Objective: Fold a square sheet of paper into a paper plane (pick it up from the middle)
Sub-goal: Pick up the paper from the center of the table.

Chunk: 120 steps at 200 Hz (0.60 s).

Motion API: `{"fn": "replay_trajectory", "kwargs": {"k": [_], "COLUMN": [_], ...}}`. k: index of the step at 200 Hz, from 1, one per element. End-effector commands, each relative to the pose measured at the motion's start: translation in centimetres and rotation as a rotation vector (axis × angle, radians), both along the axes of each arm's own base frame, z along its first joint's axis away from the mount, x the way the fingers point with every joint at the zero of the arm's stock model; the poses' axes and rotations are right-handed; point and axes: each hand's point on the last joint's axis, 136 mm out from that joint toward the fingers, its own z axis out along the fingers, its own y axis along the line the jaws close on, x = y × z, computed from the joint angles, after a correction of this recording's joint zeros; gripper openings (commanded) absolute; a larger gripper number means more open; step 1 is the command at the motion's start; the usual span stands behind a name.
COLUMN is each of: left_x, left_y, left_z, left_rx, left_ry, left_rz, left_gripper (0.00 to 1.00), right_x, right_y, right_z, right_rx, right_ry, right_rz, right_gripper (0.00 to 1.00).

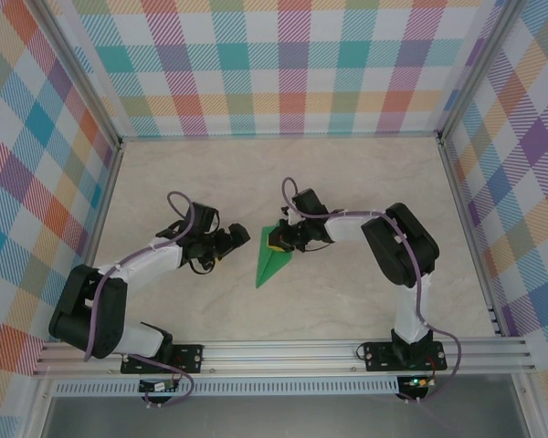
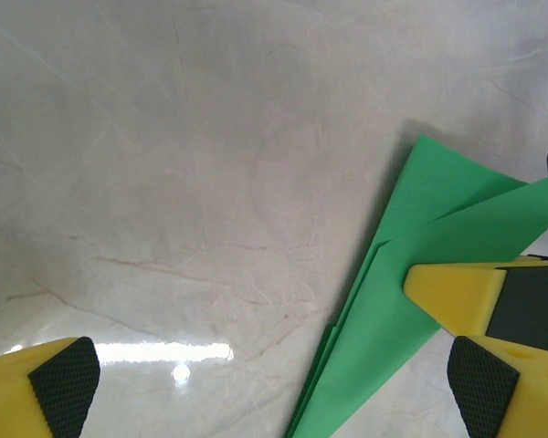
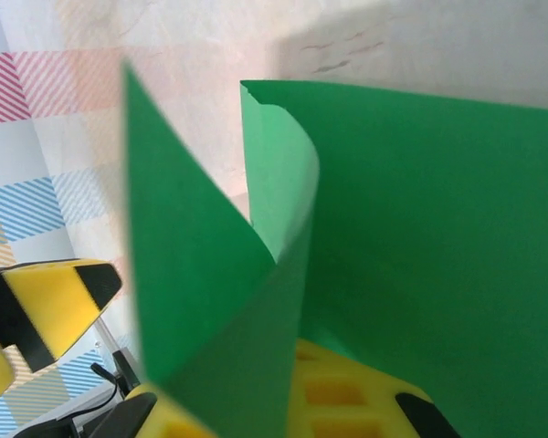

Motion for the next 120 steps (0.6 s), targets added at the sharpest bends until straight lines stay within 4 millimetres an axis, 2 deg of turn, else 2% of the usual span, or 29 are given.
{"fn": "replay_trajectory", "kwargs": {"k": [1, 26, 32, 83, 120], "left_x": [-0.6, -0.7, -1.3, -2.2, -2.0], "left_y": [-0.4, -0.8, -0.6, -1.2, -2.2], "left_z": [1.9, 5.0, 5.3, 11.2, 14.9], "left_rx": [-0.102, -0.176, -0.177, -0.369, -0.518], "left_ry": [-0.007, -0.064, -0.048, -0.149, -0.229], "left_rz": [-0.021, -0.065, -0.071, -0.110, -0.136], "left_gripper": [1.00, 1.00, 1.00, 1.00, 1.00], "right_x": [0.3, 0.8, 1.0, 1.9, 2.0], "right_y": [0.6, 1.1, 1.2, 3.0, 3.7], "right_z": [5.1, 8.7, 9.5, 16.0, 19.0], "right_rx": [0.086, 0.176, 0.200, 0.364, 0.442], "right_ry": [-0.116, -0.135, -0.137, -0.138, -0.130], "right_rz": [0.030, 0.015, 0.013, 0.032, 0.054], "right_gripper": [0.09, 0.09, 0.09, 0.09, 0.10]}}
